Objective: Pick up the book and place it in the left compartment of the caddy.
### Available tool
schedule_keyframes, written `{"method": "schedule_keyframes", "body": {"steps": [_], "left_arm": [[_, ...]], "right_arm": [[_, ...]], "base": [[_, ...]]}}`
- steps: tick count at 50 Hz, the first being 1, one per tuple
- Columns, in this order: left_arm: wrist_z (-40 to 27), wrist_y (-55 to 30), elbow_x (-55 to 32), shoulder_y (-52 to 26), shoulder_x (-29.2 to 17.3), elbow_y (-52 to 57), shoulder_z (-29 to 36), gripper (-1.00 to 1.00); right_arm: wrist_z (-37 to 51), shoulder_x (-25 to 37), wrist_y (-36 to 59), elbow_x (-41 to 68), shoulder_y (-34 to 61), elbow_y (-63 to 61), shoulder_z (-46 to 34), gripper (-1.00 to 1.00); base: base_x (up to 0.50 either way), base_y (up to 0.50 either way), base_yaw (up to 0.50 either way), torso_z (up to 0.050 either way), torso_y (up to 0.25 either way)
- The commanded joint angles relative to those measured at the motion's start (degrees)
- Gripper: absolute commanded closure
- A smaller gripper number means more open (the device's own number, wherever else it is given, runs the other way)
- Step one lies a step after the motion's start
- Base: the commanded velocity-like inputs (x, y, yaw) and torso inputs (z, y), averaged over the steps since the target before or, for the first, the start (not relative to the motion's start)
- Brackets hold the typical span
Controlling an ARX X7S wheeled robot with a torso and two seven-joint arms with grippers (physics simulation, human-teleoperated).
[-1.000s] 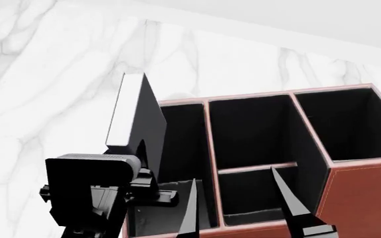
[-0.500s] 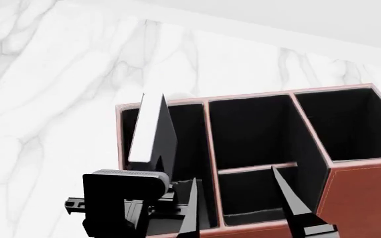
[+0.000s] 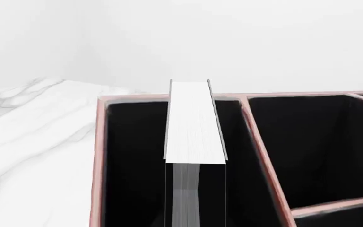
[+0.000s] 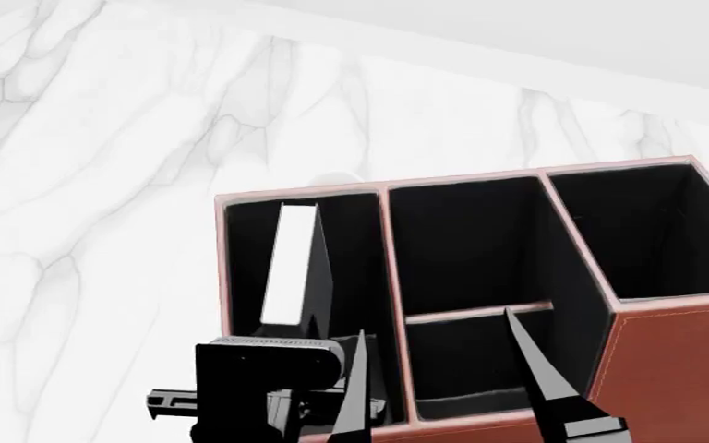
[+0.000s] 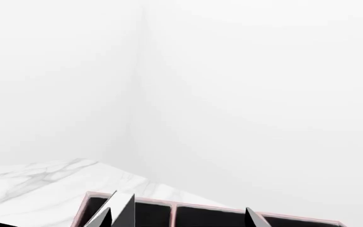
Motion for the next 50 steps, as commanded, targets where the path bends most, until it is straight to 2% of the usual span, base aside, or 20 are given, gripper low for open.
{"method": "schedule_keyframes", "body": {"steps": [1,5,14,50], "left_arm": [[-3.5,-1.7,-1.0,-2.4,-0.3,1.4,2.7,1.0],[-6.2,-4.6,-3.8,-2.5,-0.2,3.0,1.5,1.0],[-7.2,-5.3,-5.0,-3.7,-0.2,2.3,3.3,1.0],[-9.0,-0.1,-13.1,-6.5,0.2,-6.1,7.8,1.0]], "right_arm": [[0.1,0.1,0.1,0.1,0.1,0.0,-0.2,-1.0],[0.2,0.1,0.1,0.1,0.2,0.0,-0.3,-1.0],[0.2,0.1,0.2,0.0,0.3,0.0,-0.6,-1.0],[0.6,0.6,0.0,0.4,0.4,-0.2,-0.5,-1.0]], "base": [[0.0,0.0,0.0,0.0,0.0],[0.0,0.0,0.0,0.0,0.003],[0.0,0.0,0.0,0.0,0.001],[0.0,0.0,0.0,0.001,0.002]]}}
